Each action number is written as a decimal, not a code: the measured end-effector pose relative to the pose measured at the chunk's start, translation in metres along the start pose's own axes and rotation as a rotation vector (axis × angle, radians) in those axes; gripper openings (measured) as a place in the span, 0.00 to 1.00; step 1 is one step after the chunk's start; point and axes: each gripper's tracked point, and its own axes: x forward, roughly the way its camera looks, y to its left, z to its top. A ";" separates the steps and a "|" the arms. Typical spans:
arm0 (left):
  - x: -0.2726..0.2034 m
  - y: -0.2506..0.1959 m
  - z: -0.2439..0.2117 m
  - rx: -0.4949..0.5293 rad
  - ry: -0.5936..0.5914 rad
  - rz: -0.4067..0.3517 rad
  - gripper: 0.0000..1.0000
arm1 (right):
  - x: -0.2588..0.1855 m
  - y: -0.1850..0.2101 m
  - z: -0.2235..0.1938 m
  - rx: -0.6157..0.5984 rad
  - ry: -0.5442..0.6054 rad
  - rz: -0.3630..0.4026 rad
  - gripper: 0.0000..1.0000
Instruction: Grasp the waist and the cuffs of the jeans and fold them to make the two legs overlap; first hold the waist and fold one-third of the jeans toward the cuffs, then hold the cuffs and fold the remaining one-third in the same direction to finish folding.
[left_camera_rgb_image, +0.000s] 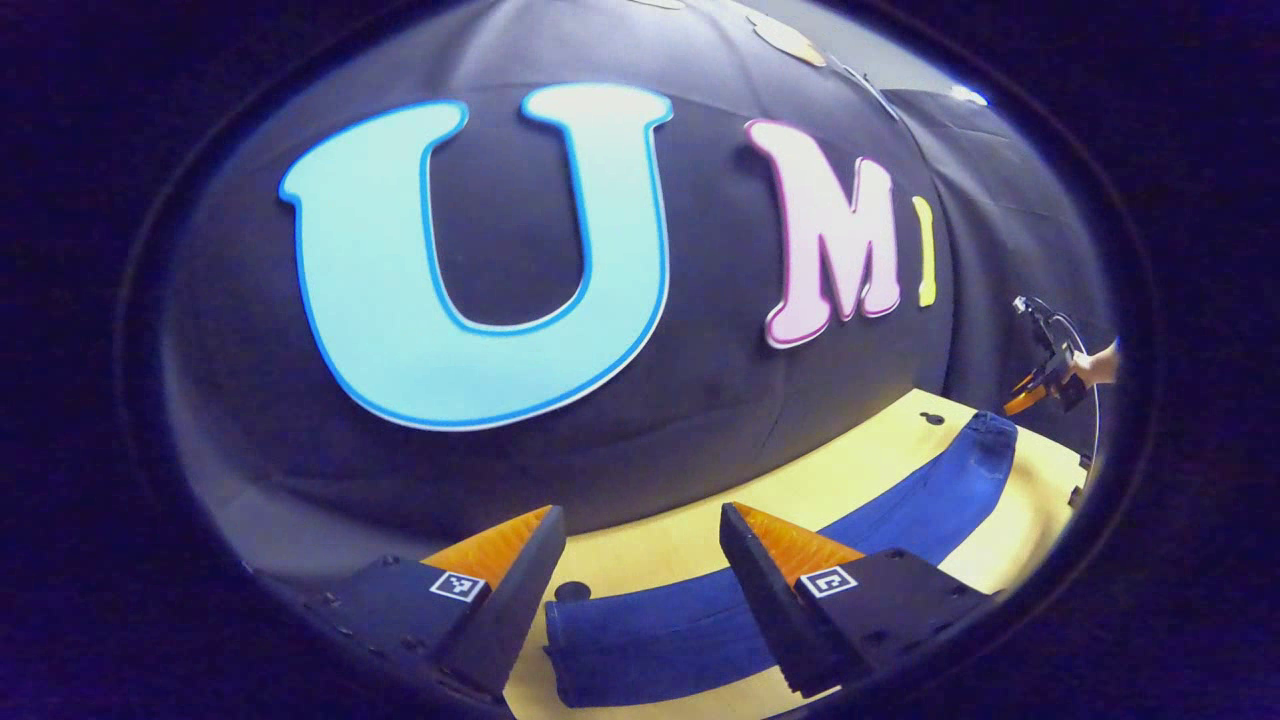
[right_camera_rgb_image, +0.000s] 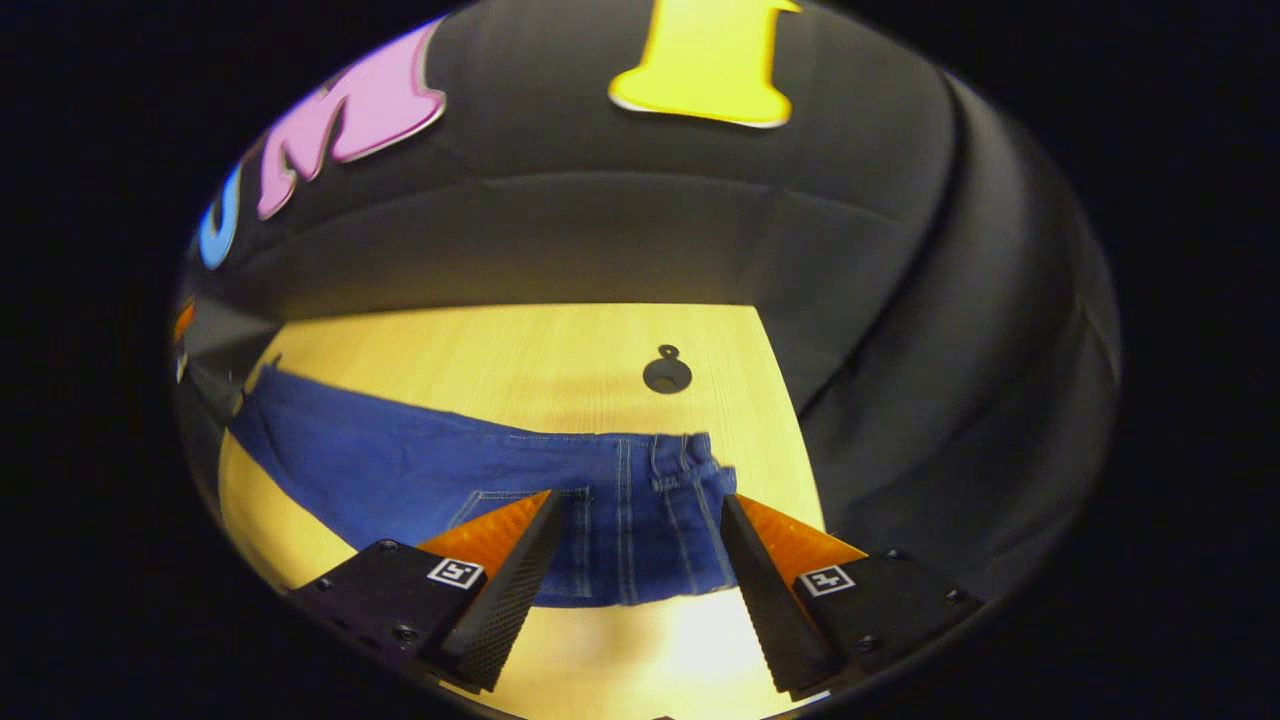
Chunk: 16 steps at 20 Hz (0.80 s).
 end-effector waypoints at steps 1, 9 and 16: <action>-0.018 -0.004 0.014 -0.007 -0.026 -0.013 0.98 | 0.004 0.000 -0.012 0.110 -0.004 0.009 0.97; -0.133 -0.042 0.035 0.052 -0.018 -0.045 0.98 | 0.012 -0.038 -0.036 0.719 -0.085 -0.018 0.98; -0.144 -0.071 0.038 0.104 0.014 -0.007 0.98 | 0.068 -0.058 -0.078 0.894 -0.014 -0.064 0.98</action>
